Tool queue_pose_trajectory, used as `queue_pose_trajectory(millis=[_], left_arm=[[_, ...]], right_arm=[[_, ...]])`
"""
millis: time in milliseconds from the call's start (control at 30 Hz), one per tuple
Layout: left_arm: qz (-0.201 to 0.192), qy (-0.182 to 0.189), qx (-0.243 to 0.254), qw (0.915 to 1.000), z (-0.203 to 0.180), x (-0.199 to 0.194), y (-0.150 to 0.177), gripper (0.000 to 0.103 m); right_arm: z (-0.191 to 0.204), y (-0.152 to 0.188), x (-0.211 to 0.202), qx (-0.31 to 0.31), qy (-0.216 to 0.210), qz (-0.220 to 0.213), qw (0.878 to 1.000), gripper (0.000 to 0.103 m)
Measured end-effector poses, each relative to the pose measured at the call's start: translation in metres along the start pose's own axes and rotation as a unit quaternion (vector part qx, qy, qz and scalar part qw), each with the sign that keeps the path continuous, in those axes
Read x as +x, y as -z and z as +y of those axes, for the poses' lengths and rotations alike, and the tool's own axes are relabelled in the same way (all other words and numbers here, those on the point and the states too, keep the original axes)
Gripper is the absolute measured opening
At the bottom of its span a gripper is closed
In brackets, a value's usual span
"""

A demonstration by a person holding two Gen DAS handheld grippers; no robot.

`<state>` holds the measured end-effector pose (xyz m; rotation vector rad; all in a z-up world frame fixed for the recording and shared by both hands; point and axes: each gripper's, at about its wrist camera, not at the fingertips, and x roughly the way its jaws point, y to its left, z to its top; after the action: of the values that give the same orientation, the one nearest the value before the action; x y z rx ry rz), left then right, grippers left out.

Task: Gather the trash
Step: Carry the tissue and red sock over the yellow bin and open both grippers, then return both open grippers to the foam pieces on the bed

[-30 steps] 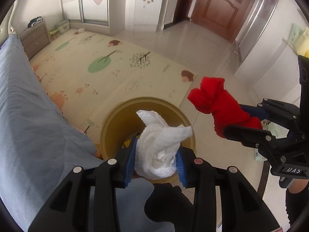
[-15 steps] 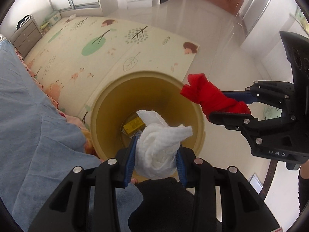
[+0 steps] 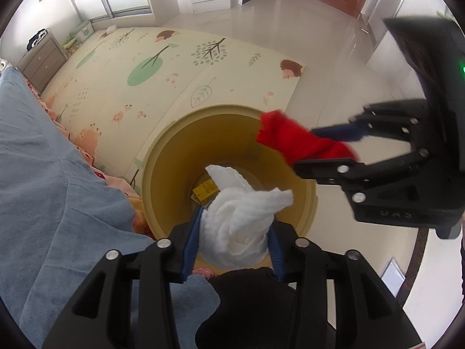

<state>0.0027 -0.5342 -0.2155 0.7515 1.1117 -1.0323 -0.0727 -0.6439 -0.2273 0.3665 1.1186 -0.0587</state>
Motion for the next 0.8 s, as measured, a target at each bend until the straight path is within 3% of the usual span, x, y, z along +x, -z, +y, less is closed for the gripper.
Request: queue_pose_trajectory(millis=[33, 67, 100, 400, 800], left_arm=[[0.001, 0.002, 0.002, 1.0000, -0.001, 0.000, 0.000, 0.061], [0.001, 0.000, 0.005, 1.0000, -0.002, 0.000, 0.000, 0.080], [-0.001, -0.006, 0.009, 0.9999, -0.003, 0.000, 0.001, 0.089], [0.004, -0.015, 0.025, 0.9996, -0.007, 0.001, 0.003, 0.092], [-0.006, -0.007, 0.020, 0.9997, -0.006, -0.004, 0.002, 0.092]], right_arm=[[-0.002, -0.002, 0.001, 0.005, -0.003, 0.002, 1.000, 0.060], [-0.006, -0.004, 0.002, 0.013, -0.005, 0.006, 1.000, 0.068], [-0.009, -0.005, 0.004, 0.019, -0.004, 0.010, 1.000, 0.069], [-0.006, 0.006, 0.008, 0.005, 0.012, 0.031, 0.999, 0.068], [0.002, 0.003, -0.001, -0.001, 0.025, 0.024, 0.999, 0.068]])
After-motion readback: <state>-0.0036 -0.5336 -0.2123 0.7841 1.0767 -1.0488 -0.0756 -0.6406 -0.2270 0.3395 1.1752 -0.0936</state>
